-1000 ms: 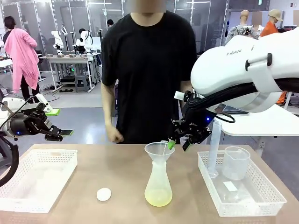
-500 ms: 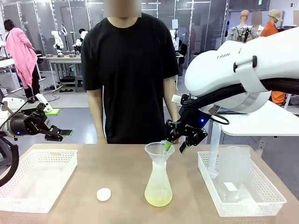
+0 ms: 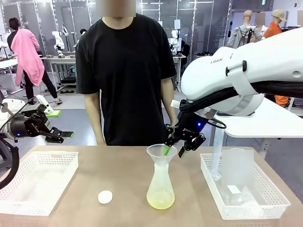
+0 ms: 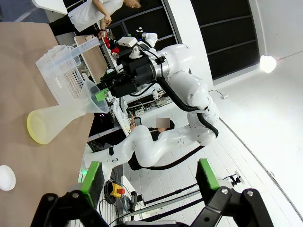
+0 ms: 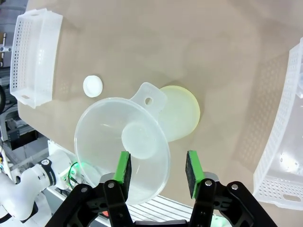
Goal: Prepare the solutions needed for the experiment.
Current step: Once the solution is in the Big flask , pick up the Plastic Funnel and place it back into the right Organizing basket.
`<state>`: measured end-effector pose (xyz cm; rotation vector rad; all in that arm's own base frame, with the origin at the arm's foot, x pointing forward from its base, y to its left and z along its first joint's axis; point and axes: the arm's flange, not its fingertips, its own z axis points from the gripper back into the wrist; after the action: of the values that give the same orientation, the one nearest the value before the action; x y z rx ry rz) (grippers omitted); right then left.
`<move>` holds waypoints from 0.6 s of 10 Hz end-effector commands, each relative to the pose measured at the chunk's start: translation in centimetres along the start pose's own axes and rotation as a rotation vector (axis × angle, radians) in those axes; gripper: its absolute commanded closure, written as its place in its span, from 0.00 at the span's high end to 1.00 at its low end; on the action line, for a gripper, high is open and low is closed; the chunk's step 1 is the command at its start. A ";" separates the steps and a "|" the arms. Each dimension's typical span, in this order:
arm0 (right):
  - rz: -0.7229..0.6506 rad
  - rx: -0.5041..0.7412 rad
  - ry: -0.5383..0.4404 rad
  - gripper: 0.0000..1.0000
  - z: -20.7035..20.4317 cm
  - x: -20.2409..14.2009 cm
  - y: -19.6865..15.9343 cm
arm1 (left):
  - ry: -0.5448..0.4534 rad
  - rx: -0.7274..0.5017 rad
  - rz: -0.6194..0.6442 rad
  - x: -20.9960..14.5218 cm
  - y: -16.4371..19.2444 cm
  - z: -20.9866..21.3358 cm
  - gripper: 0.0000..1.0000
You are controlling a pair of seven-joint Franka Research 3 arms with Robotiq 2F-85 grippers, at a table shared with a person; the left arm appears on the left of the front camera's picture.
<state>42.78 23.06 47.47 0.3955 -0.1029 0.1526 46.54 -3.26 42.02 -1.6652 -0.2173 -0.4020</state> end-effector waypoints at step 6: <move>-0.087 -0.012 0.012 0.23 -0.9 1.1 0.8 | 0.001 -0.001 -0.008 0.1 -0.1 0.0 1.00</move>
<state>43.57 23.69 46.83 0.3933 -0.0793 0.1127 46.54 -3.26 42.02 -1.6652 -0.2173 -0.4020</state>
